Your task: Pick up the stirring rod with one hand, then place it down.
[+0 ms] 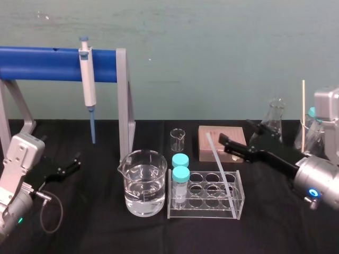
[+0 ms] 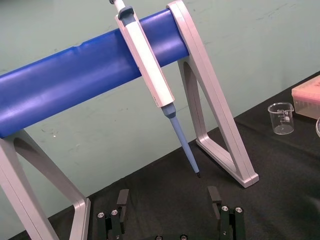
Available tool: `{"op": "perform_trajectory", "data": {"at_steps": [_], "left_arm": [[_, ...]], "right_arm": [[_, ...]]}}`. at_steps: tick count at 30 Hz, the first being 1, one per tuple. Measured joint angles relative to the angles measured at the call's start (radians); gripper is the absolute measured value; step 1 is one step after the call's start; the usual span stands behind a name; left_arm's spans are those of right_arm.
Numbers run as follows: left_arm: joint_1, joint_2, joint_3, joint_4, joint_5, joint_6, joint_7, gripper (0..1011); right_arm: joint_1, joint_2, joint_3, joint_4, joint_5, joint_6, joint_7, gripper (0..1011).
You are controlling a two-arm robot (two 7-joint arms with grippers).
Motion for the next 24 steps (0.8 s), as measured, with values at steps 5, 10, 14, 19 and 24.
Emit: {"op": "perform_trajectory", "data": {"at_steps": [5,10,14,19,24], "left_arm": [[0.0,0.0,0.0,0.0,0.0,0.0,0.0,1000],[0.0,0.0,0.0,0.0,0.0,0.0,0.0,1000],[0.0,0.0,0.0,0.0,0.0,0.0,0.0,1000],[0.0,0.0,0.0,0.0,0.0,0.0,0.0,1000],[0.0,0.0,0.0,0.0,0.0,0.0,0.0,1000]], "right_arm": [[0.052,-0.003,-0.045,0.021,-0.019,0.067,0.03,1000],[0.091,-0.007,-0.081,0.042,-0.039,0.118,0.045,1000],[0.11,-0.005,-0.106,0.048,-0.056,0.155,0.05,1000],[0.117,0.003,-0.126,0.047,-0.075,0.197,0.048,1000],[0.111,0.007,-0.128,0.04,-0.086,0.211,0.041,1000]]}}
